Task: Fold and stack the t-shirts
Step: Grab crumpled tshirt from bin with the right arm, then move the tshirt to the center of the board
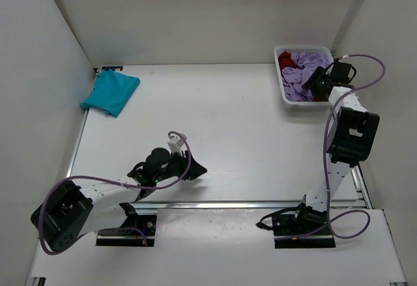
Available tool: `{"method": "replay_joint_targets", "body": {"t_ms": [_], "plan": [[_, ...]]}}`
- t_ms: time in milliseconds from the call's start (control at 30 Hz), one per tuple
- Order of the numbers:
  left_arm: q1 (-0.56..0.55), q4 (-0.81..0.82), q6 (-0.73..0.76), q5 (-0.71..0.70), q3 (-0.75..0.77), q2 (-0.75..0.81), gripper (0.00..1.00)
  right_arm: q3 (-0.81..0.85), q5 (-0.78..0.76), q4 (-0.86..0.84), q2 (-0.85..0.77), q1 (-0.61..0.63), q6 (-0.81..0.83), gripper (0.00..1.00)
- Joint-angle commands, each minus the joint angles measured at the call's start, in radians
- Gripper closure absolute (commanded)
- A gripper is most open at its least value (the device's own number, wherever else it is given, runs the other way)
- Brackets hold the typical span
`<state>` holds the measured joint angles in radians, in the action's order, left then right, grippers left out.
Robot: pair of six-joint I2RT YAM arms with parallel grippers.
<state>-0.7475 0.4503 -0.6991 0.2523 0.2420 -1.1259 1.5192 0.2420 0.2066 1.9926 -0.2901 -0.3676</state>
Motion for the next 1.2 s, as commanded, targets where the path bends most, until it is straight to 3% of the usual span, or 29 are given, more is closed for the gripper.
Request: {"method": "replay_joint_targets", "body": {"t_ms": [0,100,200,300,367,433,600,767,933,1067,1167], "plan": [[0.005,0.028,0.016,0.033,0.014,-0.008,0.48,0.087,0.026,-0.013,0.031,0.005,0.025,0.46],[0.004,0.047,0.007,0.031,0.013,-0.032,0.49,0.119,0.026,-0.01,0.067,0.015,0.036,0.54],[0.0,0.053,0.006,0.03,0.023,-0.054,0.49,0.11,0.026,-0.021,0.071,0.017,0.038,0.7],[-0.004,0.056,0.001,0.033,0.033,-0.071,0.5,0.145,0.031,-0.012,0.09,0.019,0.045,0.7],[-0.01,0.051,-0.005,0.03,0.037,-0.074,0.49,0.18,0.025,0.04,0.092,0.019,0.047,0.91],[-0.013,0.053,-0.013,0.027,0.03,-0.072,0.5,0.181,0.033,0.034,0.046,0.022,0.042,1.0],[-0.012,0.054,-0.042,0.038,0.029,-0.081,0.49,0.047,0.121,-0.177,-0.236,0.043,-0.032,1.0],[0.008,0.05,-0.059,0.047,0.051,-0.072,0.5,0.123,0.301,-0.236,-0.498,0.055,-0.119,1.0],[0.121,-0.012,-0.062,0.059,0.068,-0.002,0.49,0.237,0.365,-0.309,-0.652,0.198,-0.172,1.0],[0.215,-0.05,-0.086,0.056,0.021,0.093,0.48,0.412,0.378,-0.267,-0.695,0.385,-0.082,1.0],[0.356,-0.064,-0.115,0.082,-0.035,0.179,0.49,0.382,0.388,-0.289,-0.722,0.422,-0.083,1.0]]}}
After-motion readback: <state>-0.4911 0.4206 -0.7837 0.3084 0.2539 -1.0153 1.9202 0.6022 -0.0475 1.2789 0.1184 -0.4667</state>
